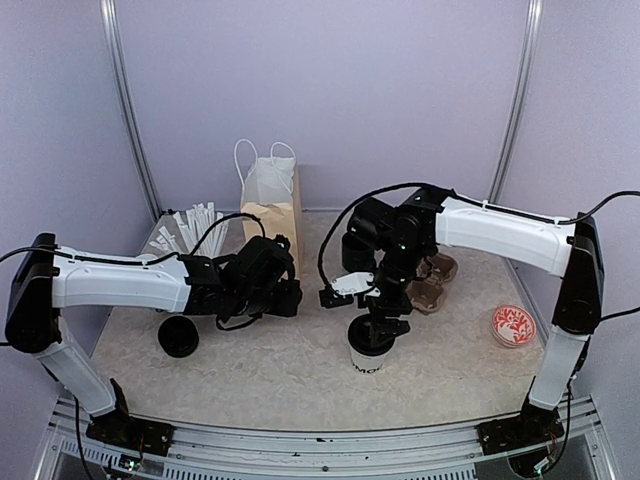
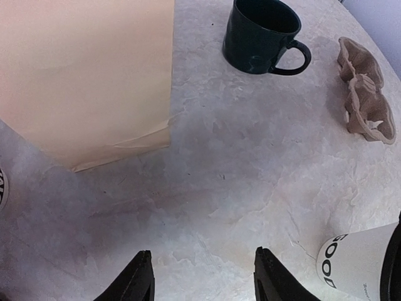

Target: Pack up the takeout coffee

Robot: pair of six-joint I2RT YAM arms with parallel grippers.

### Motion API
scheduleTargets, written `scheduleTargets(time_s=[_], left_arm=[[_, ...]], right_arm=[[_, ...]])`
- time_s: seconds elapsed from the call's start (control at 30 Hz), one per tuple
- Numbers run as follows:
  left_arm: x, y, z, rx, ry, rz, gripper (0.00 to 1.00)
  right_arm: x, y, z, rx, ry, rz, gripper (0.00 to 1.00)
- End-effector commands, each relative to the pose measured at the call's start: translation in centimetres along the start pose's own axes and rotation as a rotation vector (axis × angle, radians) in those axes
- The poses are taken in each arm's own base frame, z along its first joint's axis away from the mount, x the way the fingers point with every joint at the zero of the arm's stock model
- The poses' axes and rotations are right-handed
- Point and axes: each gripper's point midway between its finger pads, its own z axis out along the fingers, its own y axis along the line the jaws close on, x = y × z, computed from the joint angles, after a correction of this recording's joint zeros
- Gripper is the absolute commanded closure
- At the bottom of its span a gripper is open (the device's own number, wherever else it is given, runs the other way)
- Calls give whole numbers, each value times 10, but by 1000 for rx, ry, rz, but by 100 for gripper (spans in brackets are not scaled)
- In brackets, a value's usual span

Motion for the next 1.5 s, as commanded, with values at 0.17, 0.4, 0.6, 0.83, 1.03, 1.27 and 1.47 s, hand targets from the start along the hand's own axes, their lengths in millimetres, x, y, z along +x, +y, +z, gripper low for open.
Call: scheduleTargets(time_s=[0.17, 0.4, 0.6, 0.83, 1.03, 1.27, 1.47], left_arm=[[-16, -74, -30, 395, 34, 18, 46], [10, -128, -51, 726, 152, 84, 44], [23, -146, -45, 764, 201, 114, 44], [27, -142, -26, 707, 217, 114, 45], [24, -144, -17, 727, 216, 86, 46], [28, -138, -6, 723, 239, 72, 50], [40, -131, 7, 708, 281, 56, 54]], right_arm=[[10, -33, -55, 115, -203, 187, 3], [47, -45, -61, -17, -483, 512, 21], [63, -24, -33, -148, -503, 605, 27], [59, -21, -23, -216, -524, 618, 27], [53, -25, -20, -270, -543, 622, 26], [51, -27, -10, -322, -541, 636, 32], [55, -24, 3, -364, -523, 660, 42]])
